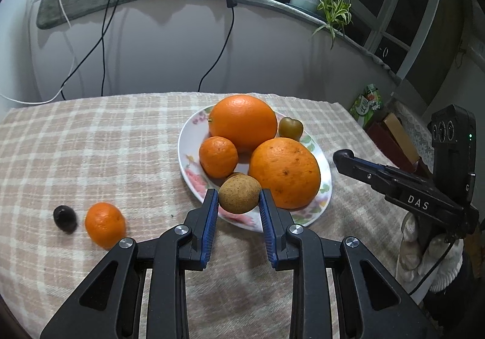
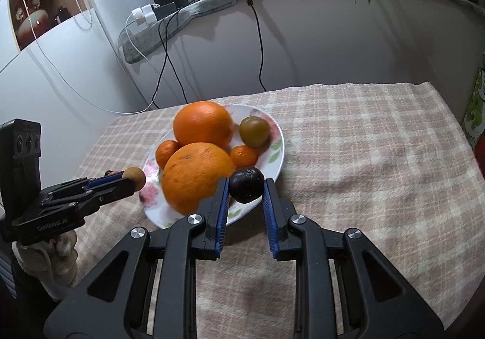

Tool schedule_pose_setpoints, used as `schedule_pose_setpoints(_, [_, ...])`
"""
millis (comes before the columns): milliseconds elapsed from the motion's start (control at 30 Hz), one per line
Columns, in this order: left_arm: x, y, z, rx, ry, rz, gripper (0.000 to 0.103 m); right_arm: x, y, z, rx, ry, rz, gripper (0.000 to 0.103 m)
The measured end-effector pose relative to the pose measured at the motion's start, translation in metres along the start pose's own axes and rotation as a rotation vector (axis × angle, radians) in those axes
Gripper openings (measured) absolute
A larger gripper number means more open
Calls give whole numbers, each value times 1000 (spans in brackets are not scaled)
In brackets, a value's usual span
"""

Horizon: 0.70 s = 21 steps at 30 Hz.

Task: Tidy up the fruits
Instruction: 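Lower the kiwi and plum onto the white plate and open both grippers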

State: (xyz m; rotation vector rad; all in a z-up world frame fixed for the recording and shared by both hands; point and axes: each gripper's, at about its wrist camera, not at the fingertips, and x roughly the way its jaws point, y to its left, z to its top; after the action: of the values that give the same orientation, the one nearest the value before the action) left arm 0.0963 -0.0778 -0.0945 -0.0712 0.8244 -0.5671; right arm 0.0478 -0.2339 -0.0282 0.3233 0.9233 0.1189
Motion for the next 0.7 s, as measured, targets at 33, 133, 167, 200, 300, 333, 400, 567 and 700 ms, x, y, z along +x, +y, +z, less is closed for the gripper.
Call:
schedule_pose_setpoints(33, [1, -1, 0, 1, 2, 3, 26, 1, -1, 1, 0, 0, 1, 23])
schedule_pose_setpoints(133, [3, -3, 1, 5, 8, 7, 26, 3, -3, 3, -5, 3, 4, 23])
schedule_pose_setpoints(167, [4, -3, 1, 7, 10, 9, 26, 4, -4, 3, -6, 5, 6, 23])
schedule_pose_setpoints(200, [5, -4, 1, 7, 11, 11, 26, 5, -4, 4, -8, 8, 8, 23])
schedule_pose_setpoints(300, [5, -4, 1, 7, 12, 16, 26, 7, -3, 4, -11, 14, 10, 23])
schedule_pose_setpoints(333, [6, -4, 1, 7, 12, 17, 26, 8, -3, 4, -11, 15, 11, 23])
schedule_pose_setpoints(400, [6, -4, 2, 10, 13, 19, 26, 9, -2, 5, -13, 17, 13, 23])
schedule_pose_setpoints(567, [6, -5, 2, 15, 13, 22, 26, 10, 0, 5, -19, 20, 16, 23])
schedule_pose_setpoints(700, [6, -6, 3, 17, 12, 21, 26, 10, 1, 5, -19, 20, 14, 23])
